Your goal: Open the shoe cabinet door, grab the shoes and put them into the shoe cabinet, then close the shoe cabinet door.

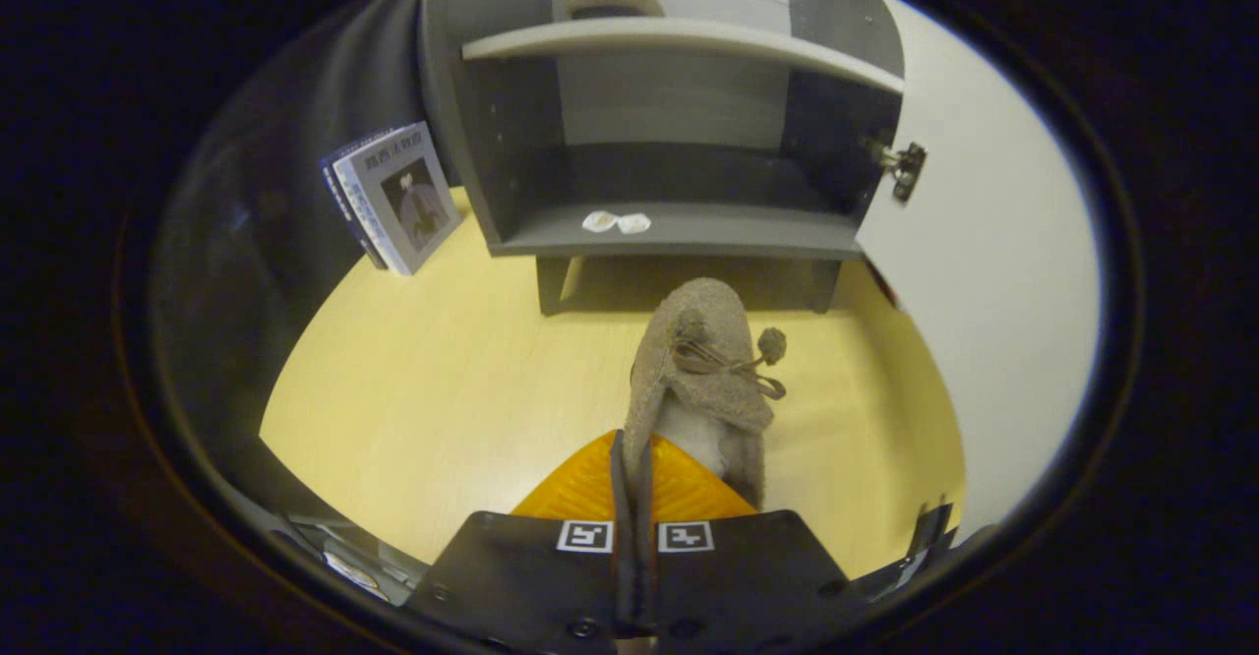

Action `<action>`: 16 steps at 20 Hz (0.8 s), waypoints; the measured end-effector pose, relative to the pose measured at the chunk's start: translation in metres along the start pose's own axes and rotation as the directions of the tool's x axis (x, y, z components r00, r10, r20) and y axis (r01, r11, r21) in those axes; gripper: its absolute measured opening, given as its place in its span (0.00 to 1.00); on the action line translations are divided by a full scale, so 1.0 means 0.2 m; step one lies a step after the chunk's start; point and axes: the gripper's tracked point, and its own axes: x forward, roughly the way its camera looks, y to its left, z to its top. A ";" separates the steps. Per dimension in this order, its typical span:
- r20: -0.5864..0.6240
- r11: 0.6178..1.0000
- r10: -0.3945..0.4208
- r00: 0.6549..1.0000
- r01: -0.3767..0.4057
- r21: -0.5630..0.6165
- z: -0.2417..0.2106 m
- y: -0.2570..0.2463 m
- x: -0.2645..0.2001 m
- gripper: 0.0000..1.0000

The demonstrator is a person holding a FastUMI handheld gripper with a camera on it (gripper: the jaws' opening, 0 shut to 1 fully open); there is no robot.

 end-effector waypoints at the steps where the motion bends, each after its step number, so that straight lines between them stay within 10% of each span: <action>1: 0.033 1.000 -0.014 0.999 0.014 0.000 0.07 -0.03 -0.04 0.03; 16: 0.417 0.981 -0.154 0.896 0.190 -0.048 1.19 -0.39 -0.44 0.02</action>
